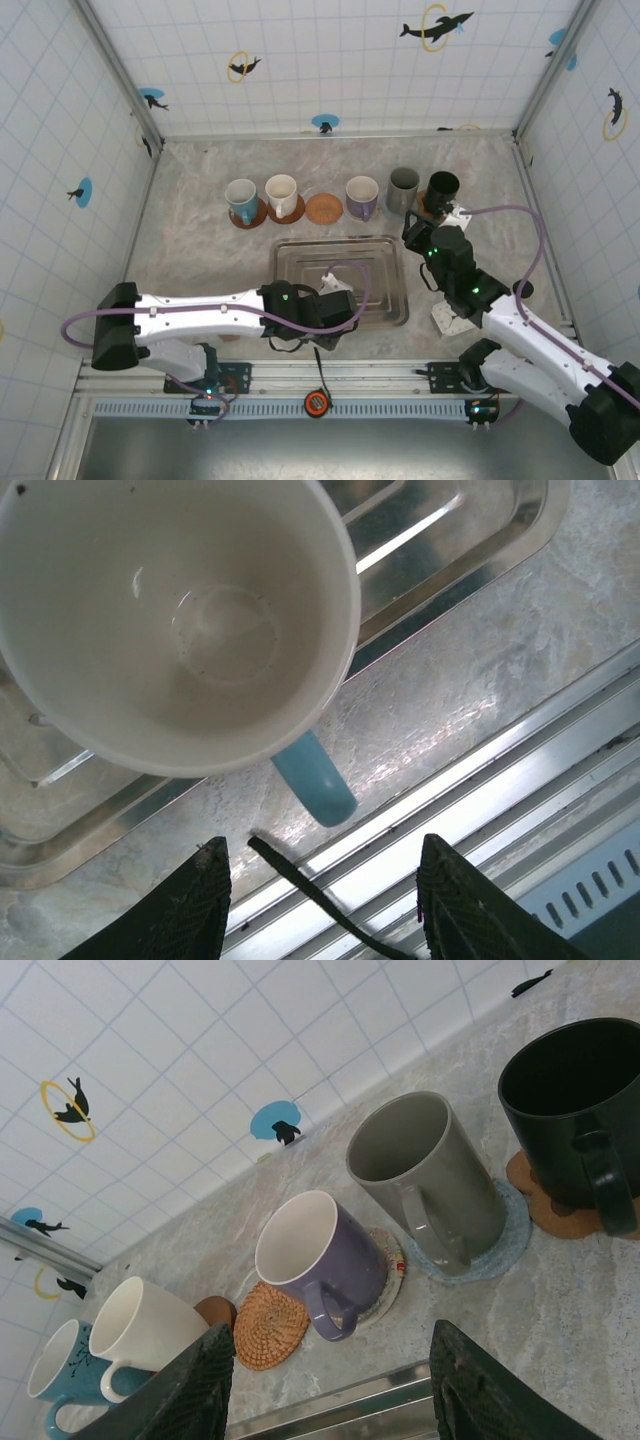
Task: Place the cup by the coaster
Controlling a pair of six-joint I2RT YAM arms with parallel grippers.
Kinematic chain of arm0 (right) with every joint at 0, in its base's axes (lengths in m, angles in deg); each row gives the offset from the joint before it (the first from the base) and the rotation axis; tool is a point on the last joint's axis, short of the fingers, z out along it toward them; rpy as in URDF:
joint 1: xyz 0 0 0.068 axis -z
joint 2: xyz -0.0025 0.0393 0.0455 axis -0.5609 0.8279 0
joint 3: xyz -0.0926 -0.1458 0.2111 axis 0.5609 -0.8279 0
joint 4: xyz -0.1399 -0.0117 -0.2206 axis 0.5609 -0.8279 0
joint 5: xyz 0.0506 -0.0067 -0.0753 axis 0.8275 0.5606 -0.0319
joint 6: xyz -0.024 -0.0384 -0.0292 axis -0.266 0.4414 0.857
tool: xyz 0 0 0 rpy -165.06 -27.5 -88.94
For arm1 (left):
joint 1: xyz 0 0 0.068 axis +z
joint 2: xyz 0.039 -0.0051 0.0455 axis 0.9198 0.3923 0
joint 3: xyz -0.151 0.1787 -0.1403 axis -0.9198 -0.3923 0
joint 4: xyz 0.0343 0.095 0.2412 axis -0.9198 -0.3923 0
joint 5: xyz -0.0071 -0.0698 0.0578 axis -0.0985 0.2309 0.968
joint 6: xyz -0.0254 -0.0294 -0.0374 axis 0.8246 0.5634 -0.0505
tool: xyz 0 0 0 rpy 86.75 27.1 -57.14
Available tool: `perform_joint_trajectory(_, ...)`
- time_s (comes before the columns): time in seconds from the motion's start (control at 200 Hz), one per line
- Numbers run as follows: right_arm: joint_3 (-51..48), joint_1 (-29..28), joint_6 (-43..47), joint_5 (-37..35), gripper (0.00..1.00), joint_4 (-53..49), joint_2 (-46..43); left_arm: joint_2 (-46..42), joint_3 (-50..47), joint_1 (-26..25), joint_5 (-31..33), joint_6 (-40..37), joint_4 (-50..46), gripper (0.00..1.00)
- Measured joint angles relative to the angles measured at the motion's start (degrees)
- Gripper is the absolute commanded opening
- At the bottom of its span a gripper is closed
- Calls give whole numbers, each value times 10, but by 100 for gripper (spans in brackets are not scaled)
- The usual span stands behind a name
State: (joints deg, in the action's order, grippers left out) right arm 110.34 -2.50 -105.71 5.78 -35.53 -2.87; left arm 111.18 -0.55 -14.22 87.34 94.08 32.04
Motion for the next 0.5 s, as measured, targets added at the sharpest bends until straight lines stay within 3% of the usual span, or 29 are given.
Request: perform_joint_trajectory(0.501, 0, 7, 0, 5, 54, 2, 2, 18, -11, 0, -6, 2, 31, 60)
